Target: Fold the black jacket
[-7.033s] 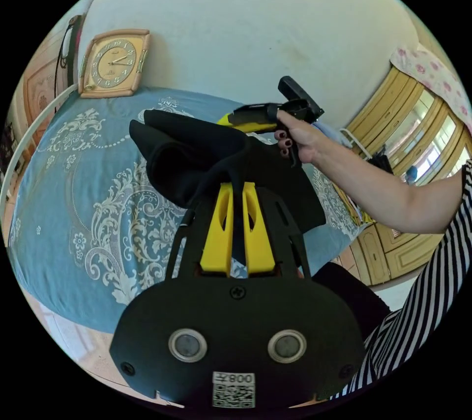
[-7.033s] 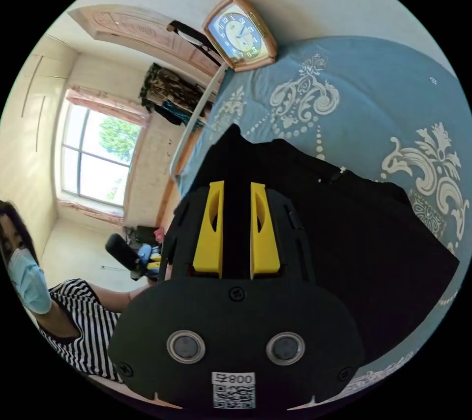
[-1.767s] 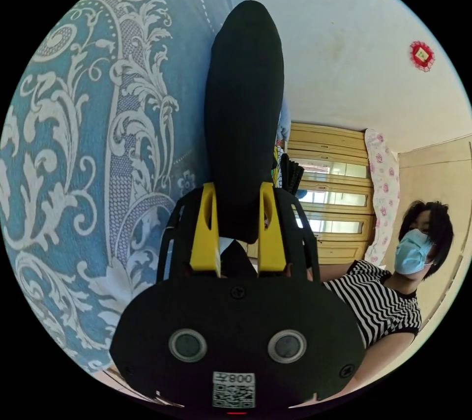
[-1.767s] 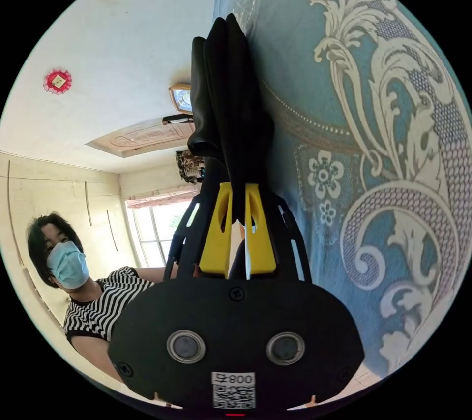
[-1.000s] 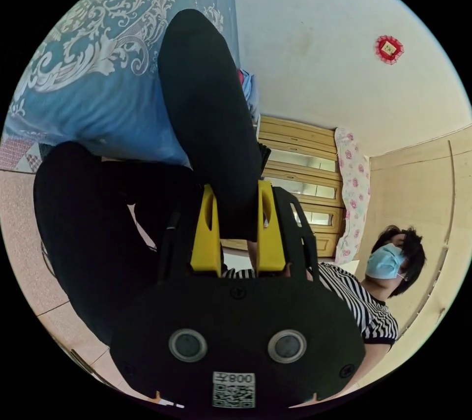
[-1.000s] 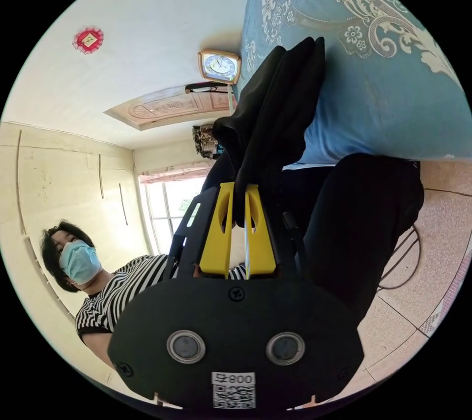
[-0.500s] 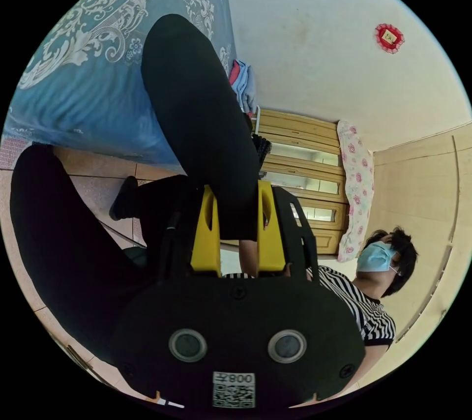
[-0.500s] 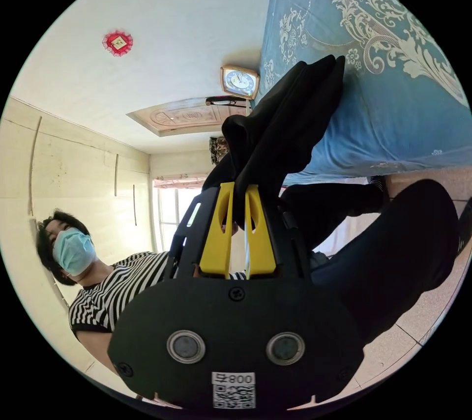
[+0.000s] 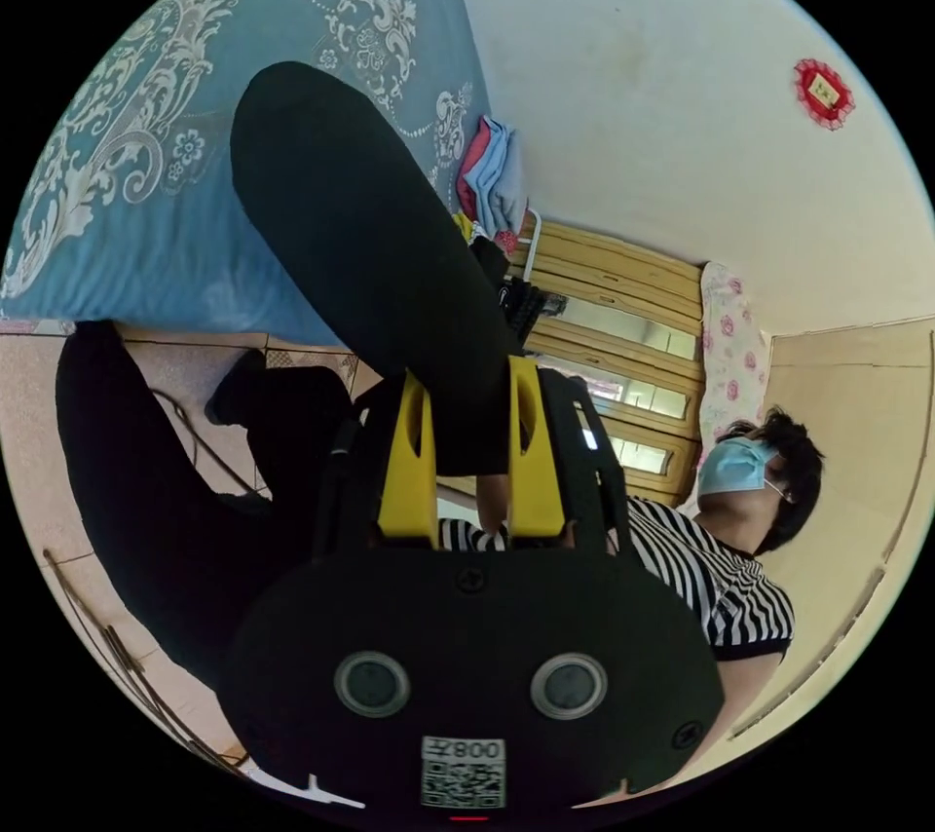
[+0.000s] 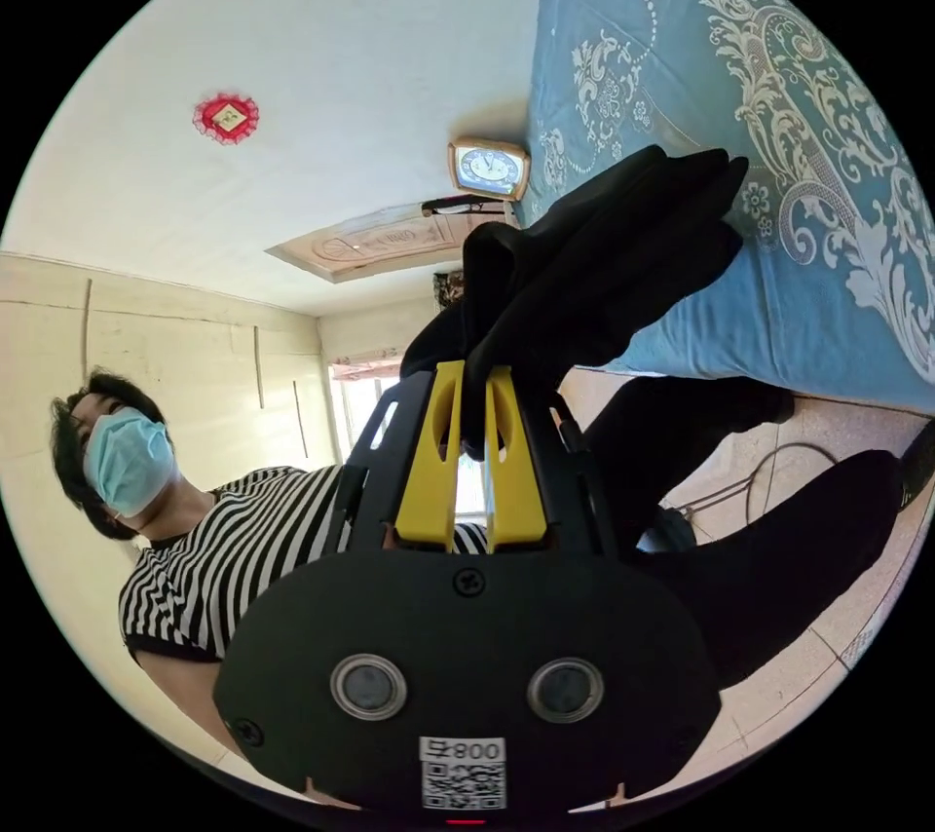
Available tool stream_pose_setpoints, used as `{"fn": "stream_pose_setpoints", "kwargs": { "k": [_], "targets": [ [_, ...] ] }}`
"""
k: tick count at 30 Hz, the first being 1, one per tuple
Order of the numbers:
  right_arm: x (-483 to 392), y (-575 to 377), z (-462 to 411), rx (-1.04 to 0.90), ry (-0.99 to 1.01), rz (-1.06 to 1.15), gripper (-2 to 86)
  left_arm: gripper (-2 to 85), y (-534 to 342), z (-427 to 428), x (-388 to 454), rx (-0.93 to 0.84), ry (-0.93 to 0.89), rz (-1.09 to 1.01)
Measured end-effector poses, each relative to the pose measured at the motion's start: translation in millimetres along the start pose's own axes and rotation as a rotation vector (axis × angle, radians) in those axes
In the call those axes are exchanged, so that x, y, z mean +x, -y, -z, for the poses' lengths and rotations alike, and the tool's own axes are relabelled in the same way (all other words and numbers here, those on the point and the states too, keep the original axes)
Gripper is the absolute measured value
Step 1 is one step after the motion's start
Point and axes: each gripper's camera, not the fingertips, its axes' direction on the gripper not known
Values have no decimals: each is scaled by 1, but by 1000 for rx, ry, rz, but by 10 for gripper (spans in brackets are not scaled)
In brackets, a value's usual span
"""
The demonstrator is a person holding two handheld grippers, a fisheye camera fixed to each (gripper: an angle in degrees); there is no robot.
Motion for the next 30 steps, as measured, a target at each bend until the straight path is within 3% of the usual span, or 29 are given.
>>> {"fn": "stream_pose_setpoints", "kwargs": {
  "k": [15, 30],
  "targets": [
    [-261, -36, 186, 80, -13, 111, 19, 126, 71, -221, 136, -88, -44, -76],
    [-439, -20, 261, 246, -71, 139, 19, 127, 225, -340, 150, -245, -96, -184]
  ]
}}
